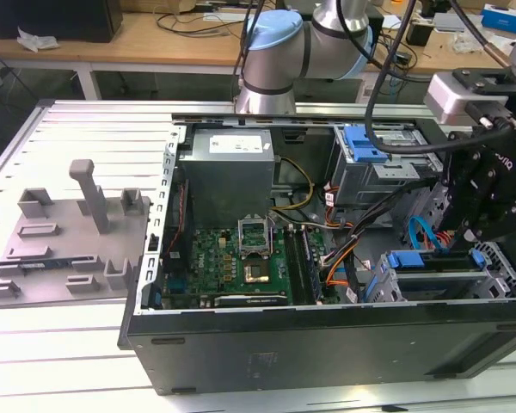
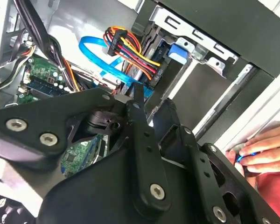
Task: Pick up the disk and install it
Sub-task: 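Insert the second disk wire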
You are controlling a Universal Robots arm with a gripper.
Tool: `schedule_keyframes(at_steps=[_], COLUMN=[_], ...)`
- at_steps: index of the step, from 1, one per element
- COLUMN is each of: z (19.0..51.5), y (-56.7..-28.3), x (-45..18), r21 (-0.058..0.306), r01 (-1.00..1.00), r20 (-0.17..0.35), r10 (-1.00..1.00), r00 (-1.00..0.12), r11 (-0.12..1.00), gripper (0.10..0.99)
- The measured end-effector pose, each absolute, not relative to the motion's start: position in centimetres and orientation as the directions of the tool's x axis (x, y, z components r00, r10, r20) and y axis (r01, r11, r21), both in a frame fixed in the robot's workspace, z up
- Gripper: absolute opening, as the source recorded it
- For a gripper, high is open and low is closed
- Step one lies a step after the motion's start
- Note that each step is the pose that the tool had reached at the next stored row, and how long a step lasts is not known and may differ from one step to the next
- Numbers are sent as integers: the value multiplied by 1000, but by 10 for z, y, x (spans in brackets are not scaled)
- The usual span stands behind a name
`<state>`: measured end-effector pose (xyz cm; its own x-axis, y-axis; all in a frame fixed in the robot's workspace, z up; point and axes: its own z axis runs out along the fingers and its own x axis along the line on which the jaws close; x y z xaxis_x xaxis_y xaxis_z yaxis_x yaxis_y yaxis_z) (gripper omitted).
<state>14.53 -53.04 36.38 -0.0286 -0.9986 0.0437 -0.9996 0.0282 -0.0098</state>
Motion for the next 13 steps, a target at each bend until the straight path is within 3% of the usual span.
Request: schedule_keyframes(at_steps=[7, 8, 12, 13], z=[376, 379, 381, 381], y=[-527, -526, -524, -524], x=[145, 145, 145, 145], r21=[-10, -10, -10, -10], r01=[-1000, -1000, -1000, -1000], r20=[44, 44, 46, 46], r10=[-999, -999, -999, -999], r00=[-29, -29, -29, -29], r11=[28, 28, 28, 28], gripper=[361, 341, 106, 106])
